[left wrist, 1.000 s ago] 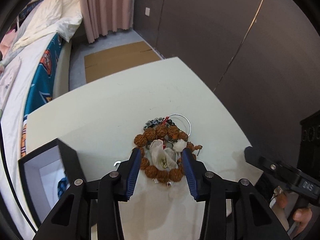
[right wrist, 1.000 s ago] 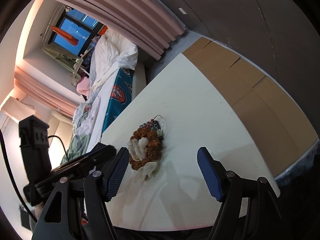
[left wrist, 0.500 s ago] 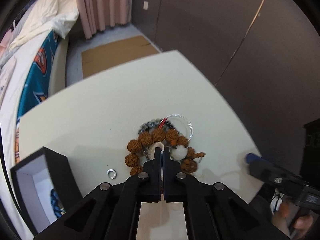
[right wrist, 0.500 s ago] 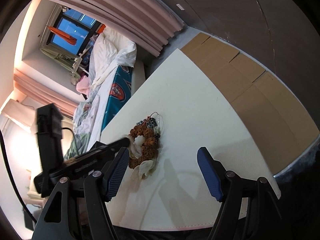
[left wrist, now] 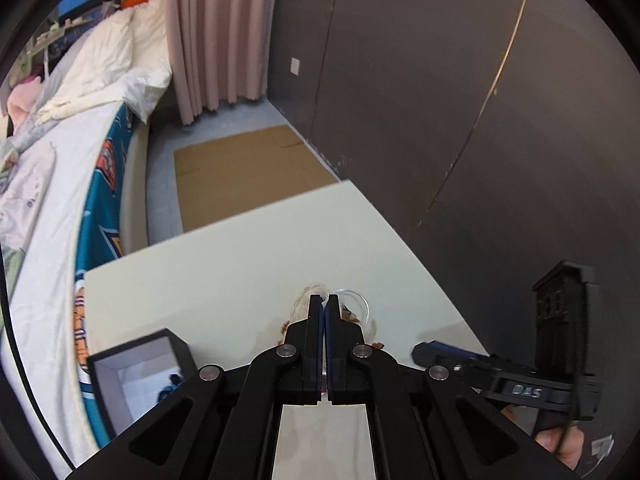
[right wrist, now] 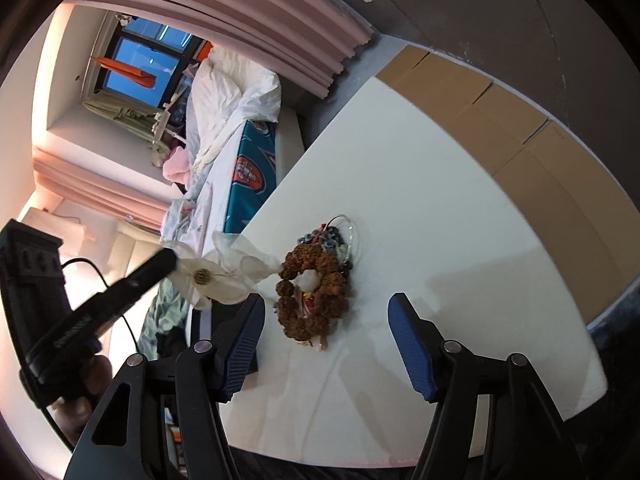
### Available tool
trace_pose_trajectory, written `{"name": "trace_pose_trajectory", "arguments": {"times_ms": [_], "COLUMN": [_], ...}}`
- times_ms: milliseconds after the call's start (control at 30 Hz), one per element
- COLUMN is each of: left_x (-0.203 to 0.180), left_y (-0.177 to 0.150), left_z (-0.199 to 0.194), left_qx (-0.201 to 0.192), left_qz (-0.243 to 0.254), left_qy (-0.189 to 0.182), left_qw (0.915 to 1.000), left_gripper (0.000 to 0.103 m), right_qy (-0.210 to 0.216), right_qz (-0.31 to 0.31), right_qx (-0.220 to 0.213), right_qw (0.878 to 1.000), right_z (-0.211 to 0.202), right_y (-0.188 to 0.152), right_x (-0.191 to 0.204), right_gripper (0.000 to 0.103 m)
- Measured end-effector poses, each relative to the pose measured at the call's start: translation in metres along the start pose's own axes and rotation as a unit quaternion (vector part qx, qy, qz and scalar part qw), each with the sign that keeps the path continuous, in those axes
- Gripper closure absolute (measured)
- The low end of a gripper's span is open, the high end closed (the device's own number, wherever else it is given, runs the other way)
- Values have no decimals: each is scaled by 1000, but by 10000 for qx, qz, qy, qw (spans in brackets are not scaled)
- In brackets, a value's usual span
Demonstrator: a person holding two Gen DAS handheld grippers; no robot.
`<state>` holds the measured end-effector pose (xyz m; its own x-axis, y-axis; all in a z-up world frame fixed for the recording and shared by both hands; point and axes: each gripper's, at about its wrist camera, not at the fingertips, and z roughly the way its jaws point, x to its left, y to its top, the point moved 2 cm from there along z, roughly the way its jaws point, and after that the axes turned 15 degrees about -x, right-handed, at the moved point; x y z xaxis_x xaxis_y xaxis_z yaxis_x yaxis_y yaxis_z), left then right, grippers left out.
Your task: Organize jewelry
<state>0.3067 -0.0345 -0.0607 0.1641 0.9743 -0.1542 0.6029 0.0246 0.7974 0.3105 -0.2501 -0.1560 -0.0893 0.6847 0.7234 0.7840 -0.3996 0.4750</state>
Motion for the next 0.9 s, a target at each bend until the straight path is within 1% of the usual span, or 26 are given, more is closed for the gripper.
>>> {"name": "trace_pose_trajectory", "arguments": {"times_ms": [133,300,400,433,467,500,533,567,600,633,667,800,900], "left_x": [6,19,26,28,31,33,36,39,43,46,49,63,72], "left_y": [7,8,5,4,3,2,1,1,0,-1,-2,-4,-6], "left_z": [-10,-24,-35,-38,-41,-44,-48,-51,-55,-59,-63,-76,-84], "left_qx": [-126,-194,-224,-233,-245,-254,-270,-284,-306,-324,-347,-442,-500], "left_qz": [14,-56,-77,-92,-119,-145,-180,-206,-244,-276,-311,-458,-562], "left_qy": [79,178,232,251,265,273,291,309,333,350,368,445,487], "left_qw": [9999,9996,9994,9994,9993,9992,9991,9989,9987,9985,9982,9970,9960], "left_gripper": [103,103,103,103,103,103,103,103,103,103,103,103,103], "right_qy": [-80,-311,-513,-594,-687,-743,-799,-867,-917,-885,-809,-576,-278], "right_qz": [-108,-326,-499,-559,-640,-705,-781,-795,-738,-638,-551,-603,-631], "right_qx": [189,474,602,652,704,750,689,687,673,670,653,432,313], "right_qw": [9997,9979,9956,9945,9931,9919,9913,9907,9908,9918,9931,9956,9971], "right_z": [17,42,53,57,63,67,67,68,67,65,63,47,35], "right_y": [-2,-8,-12,-13,-14,-15,-15,-14,-13,-12,-11,-10,-8], "right_x": [7,15,20,21,23,24,26,25,22,19,18,23,37], "right_gripper": [44,47,54,59,61,61,64,70,74,81,83,83,83]}}
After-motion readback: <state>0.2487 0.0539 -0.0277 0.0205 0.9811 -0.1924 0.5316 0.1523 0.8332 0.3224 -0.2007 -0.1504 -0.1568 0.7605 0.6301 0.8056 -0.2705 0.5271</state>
